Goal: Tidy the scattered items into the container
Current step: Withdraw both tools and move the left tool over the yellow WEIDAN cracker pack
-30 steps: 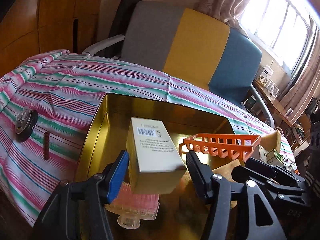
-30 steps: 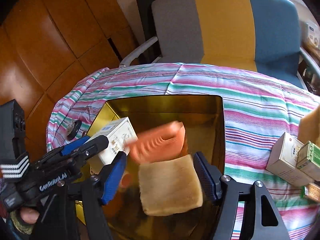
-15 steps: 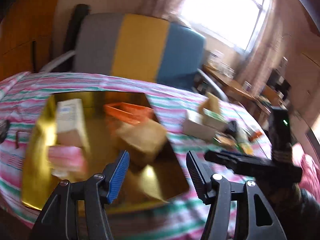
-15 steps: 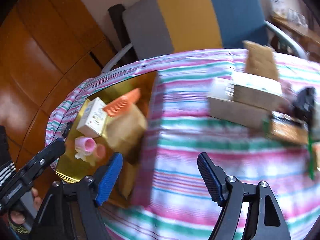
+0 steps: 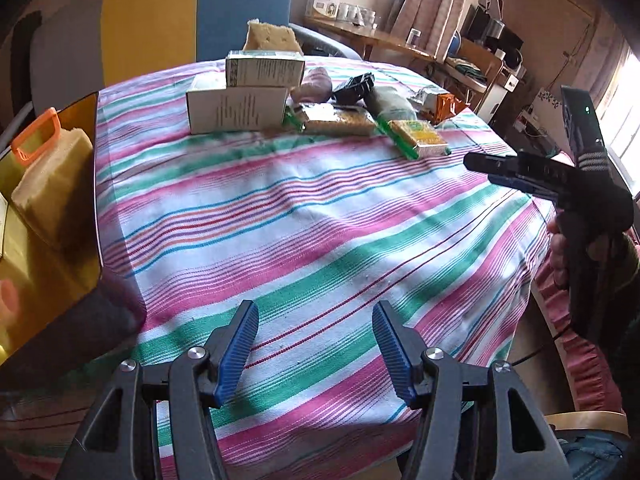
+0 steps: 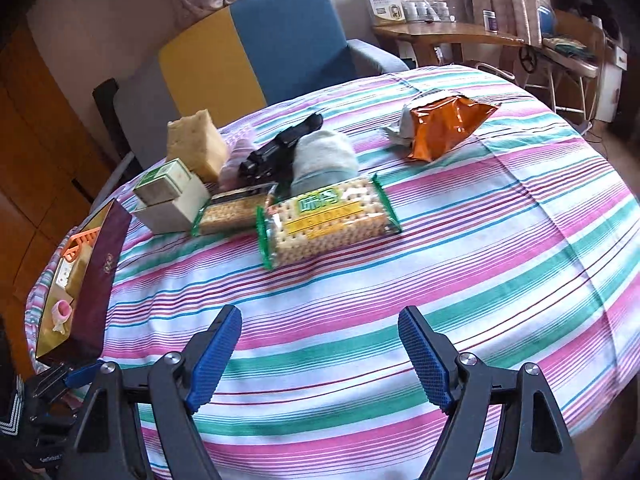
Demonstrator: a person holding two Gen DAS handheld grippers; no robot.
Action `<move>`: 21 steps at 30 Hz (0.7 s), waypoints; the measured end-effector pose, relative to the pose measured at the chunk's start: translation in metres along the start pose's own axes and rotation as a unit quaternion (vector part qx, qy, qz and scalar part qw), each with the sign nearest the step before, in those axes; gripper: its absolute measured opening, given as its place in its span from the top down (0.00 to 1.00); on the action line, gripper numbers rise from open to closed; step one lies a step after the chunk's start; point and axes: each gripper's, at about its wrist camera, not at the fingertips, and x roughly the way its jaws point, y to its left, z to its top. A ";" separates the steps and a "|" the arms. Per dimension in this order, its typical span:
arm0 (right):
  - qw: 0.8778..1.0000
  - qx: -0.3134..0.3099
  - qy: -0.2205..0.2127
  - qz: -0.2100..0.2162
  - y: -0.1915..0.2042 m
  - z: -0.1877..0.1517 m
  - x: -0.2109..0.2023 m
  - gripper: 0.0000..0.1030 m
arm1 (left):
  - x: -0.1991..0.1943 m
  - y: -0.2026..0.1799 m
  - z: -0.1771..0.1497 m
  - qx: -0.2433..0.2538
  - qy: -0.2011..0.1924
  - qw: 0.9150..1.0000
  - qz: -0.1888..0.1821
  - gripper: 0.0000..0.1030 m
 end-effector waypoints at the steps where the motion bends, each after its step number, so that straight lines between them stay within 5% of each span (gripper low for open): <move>1: 1.000 -0.004 -0.002 -0.004 -0.003 0.004 0.003 0.21 | 0.001 0.000 0.000 0.000 -0.001 1.000 0.000 0.41; 15: 0.998 0.026 -0.001 -0.052 -0.012 0.119 0.093 0.20 | 0.005 0.015 0.000 -0.029 -0.019 0.999 -0.041 0.40; 21: 0.999 0.004 0.034 -0.041 -0.002 0.120 0.120 0.20 | 0.004 0.019 -0.002 -0.037 -0.024 0.998 -0.053 0.40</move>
